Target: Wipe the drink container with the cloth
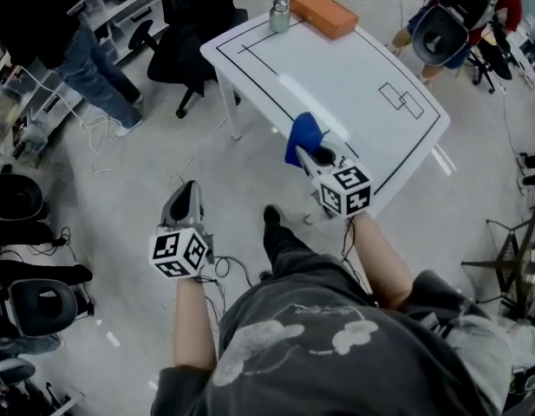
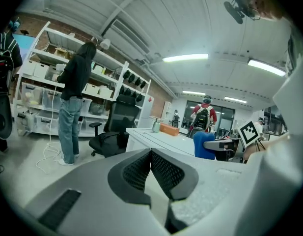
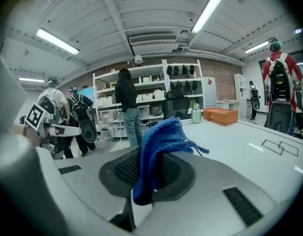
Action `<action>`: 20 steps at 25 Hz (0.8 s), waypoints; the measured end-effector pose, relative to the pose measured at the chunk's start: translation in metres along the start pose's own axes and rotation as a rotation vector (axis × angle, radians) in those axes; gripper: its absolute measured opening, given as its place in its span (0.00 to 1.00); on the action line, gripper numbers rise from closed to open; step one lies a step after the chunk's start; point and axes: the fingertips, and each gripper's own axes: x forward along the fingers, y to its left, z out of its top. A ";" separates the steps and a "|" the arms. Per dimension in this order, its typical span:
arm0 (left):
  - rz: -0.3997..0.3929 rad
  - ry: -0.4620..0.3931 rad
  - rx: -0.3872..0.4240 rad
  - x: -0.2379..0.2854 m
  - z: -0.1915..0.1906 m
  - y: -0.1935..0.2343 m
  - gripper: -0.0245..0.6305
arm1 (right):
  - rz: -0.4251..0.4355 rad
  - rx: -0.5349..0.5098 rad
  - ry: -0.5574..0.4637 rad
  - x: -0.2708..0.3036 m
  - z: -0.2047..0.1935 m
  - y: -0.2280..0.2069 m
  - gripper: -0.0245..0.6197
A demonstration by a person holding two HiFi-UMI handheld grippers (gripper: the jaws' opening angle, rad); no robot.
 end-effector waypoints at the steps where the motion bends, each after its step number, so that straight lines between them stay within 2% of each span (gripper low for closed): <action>1: -0.001 0.002 0.000 0.012 0.006 0.005 0.04 | -0.005 0.009 -0.002 0.011 0.006 -0.010 0.10; 7: -0.009 0.022 0.036 0.089 0.046 0.032 0.04 | -0.050 0.057 -0.021 0.073 0.045 -0.071 0.11; 12: -0.023 0.019 0.068 0.147 0.070 0.035 0.04 | -0.040 0.059 -0.024 0.107 0.060 -0.111 0.11; 16: -0.051 0.022 0.086 0.193 0.081 0.024 0.04 | -0.055 0.088 -0.033 0.121 0.063 -0.145 0.11; 20: -0.117 0.049 0.126 0.226 0.084 -0.002 0.04 | -0.092 0.154 -0.033 0.121 0.061 -0.172 0.11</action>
